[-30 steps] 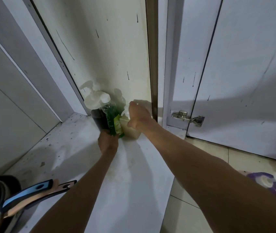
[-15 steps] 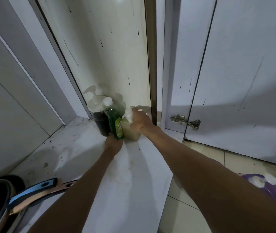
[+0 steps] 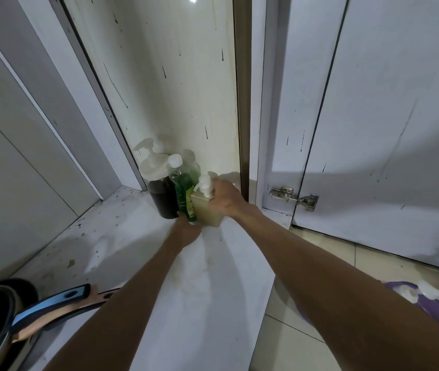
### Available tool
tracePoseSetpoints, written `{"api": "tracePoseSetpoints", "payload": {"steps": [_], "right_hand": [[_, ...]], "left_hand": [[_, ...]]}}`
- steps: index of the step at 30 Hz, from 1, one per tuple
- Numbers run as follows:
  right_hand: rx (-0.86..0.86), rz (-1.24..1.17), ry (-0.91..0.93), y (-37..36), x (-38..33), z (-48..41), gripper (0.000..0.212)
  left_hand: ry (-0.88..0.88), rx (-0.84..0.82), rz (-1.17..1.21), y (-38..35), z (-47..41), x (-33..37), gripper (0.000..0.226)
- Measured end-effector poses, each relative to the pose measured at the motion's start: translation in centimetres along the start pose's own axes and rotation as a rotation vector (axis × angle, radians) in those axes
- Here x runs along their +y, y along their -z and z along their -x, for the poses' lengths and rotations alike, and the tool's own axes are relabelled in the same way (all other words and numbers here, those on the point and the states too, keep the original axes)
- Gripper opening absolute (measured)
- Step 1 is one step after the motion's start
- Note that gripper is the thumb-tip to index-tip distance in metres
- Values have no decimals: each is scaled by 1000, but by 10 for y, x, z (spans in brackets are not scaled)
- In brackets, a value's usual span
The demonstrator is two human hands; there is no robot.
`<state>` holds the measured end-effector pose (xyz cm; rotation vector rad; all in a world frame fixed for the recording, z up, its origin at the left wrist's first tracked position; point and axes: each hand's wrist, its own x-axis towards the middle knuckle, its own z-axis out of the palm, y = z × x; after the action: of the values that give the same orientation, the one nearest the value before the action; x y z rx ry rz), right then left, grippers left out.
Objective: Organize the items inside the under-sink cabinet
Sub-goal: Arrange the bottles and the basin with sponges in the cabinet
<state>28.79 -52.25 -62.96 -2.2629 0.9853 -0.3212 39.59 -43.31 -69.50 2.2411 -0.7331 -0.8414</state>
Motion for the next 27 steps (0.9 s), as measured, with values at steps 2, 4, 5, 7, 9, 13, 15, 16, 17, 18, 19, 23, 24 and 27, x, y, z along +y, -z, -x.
{"api": "tracePoseSetpoints", "payload": {"steps": [2, 4, 5, 7, 9, 13, 15, 16, 17, 18, 19, 23, 24, 27], "right_hand": [[-32, 65, 34, 3, 4, 12, 62], [-83, 168, 106, 6, 17, 28, 75], [-113, 227, 149, 10, 26, 39, 79], [-150, 356, 221, 20, 49, 63, 82], [-174, 493, 255, 37, 77, 92, 83], [-205, 667, 154, 91, 142, 148, 95], [-183, 683, 41, 125, 172, 175, 108], [-169, 677, -16, 142, 186, 187, 109], [-158, 672, -67, 156, 198, 200, 107], [-143, 677, -119, 175, 212, 218, 106], [-135, 682, -151, 187, 223, 231, 107], [-112, 712, -271, 233, 265, 292, 101], [-104, 725, -287, 240, 273, 302, 98], [-103, 776, -379, 265, 300, 331, 94]], "left_hand": [[-85, -44, -213, -5, 6, -10, 79], [-145, -91, -509, -13, 22, -14, 86], [-180, -90, -663, -19, 31, -14, 86], [-307, -73, -894, -29, 51, -11, 81], [-438, -62, -1000, -36, 64, -6, 75], [-560, -158, -952, -57, 86, 23, 70], [-623, -193, -892, -76, 100, 47, 73], [-652, -202, -875, -87, 106, 60, 75], [-679, -212, -865, -99, 111, 72, 76], [-711, -224, -856, -116, 119, 89, 77], [-735, -237, -850, -130, 125, 103, 77], [-847, -297, -797, -202, 158, 157, 79], [-859, -309, -790, -218, 165, 166, 79], [-873, -376, -753, -274, 188, 191, 79]]}}
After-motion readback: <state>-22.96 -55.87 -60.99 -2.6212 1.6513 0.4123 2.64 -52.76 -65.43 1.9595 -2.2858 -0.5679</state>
